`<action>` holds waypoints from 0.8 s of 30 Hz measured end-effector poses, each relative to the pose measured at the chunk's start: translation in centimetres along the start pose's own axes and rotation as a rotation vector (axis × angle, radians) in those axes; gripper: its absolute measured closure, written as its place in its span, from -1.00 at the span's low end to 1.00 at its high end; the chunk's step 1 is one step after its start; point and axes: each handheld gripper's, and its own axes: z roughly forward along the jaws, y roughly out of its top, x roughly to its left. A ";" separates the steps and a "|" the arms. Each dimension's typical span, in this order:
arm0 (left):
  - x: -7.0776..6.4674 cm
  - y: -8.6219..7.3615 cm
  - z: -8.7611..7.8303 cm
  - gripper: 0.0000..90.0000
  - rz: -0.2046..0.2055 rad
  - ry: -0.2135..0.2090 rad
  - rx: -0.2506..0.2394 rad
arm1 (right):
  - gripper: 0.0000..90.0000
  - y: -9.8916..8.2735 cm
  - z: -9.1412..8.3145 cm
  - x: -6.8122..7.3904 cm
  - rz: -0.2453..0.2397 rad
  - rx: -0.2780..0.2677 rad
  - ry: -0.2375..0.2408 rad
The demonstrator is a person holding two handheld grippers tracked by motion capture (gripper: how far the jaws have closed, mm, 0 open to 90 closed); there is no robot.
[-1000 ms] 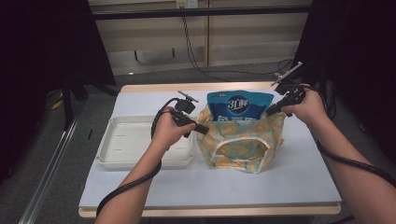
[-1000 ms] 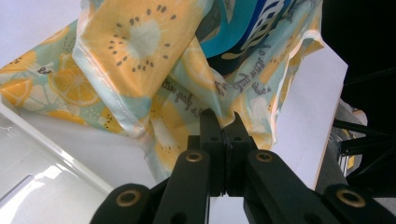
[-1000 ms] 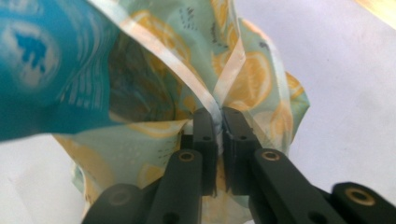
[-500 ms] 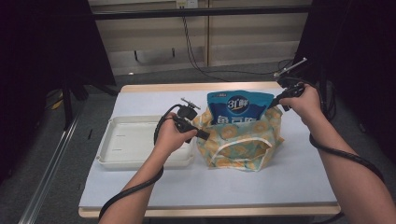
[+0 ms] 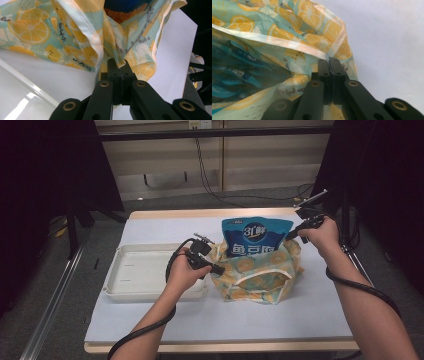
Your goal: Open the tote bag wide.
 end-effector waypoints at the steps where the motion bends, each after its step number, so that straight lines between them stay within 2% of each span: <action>1: 0.0 -0.1 0.1 1.00 -0.004 -0.003 -0.005 | 0.99 0.0 0.1 0.0 0.008 0.003 -0.001; 2: -0.1 -0.2 0.3 1.00 -0.023 -0.012 -0.018 | 0.99 -0.1 0.2 -0.1 0.001 -0.003 0.004; 4: 0.0 -0.3 0.2 1.00 0.006 0.002 0.017 | 0.99 -0.2 0.2 0.0 0.004 0.008 -0.001; 5: -0.1 -0.4 0.4 1.00 -0.005 -0.003 0.012 | 0.99 -0.2 0.3 0.0 0.000 0.005 -0.002; 6: 0.0 -0.4 0.3 1.00 0.008 -0.002 0.024 | 0.99 -0.2 0.2 -0.1 0.002 0.012 -0.008; 7: -0.1 -0.5 0.5 1.00 0.000 -0.010 0.004 | 0.99 -0.2 0.2 0.0 0.007 0.009 -0.013; 8: -0.1 -0.6 0.4 1.00 0.011 -0.008 0.020 | 0.99 -0.3 0.3 -0.1 0.010 0.007 -0.008; 10: -0.1 -0.8 0.4 1.00 0.004 -0.008 0.027 | 0.99 -0.3 0.3 -0.1 0.008 0.011 -0.007; 11: -0.2 -0.9 0.5 1.00 -0.003 -0.011 0.014 | 0.99 -0.3 0.4 -0.1 0.009 0.014 -0.009; 12: 0.1 -1.0 0.3 1.00 0.023 -0.009 0.044 | 0.99 -0.3 0.4 -0.1 0.009 0.014 -0.014; 13: -0.1 -1.2 0.6 1.00 -0.017 -0.010 0.012 | 0.99 -0.4 0.5 -0.2 0.006 0.015 -0.010; 14: 0.1 -1.3 0.4 1.00 0.012 -0.009 0.040 | 0.99 -0.4 0.6 -0.2 0.010 0.015 -0.014; 15: 0.2 -1.3 0.4 1.00 0.015 -0.005 0.051 | 0.99 -0.5 0.7 -0.3 0.007 0.019 -0.013; 16: 0.2 -1.5 0.6 1.00 -0.002 -0.015 0.035 | 0.99 -0.5 0.8 -0.3 0.015 0.017 -0.009; 17: 0.4 -1.5 0.5 1.00 0.017 -0.015 0.050 | 0.99 -0.5 0.8 -0.3 0.014 0.020 -0.013; 19: 0.3 -1.7 0.6 1.00 0.007 -0.015 0.055 | 0.99 -0.6 1.0 -0.3 0.008 0.022 -0.007; 21: 0.5 -1.7 0.5 1.00 0.020 -0.017 0.081 | 0.99 -0.7 1.1 -0.2 0.013 0.022 -0.003; 24: 0.5 -2.0 0.6 1.00 0.015 -0.016 0.072 | 0.99 -0.6 0.9 -0.2 0.011 0.024 -0.009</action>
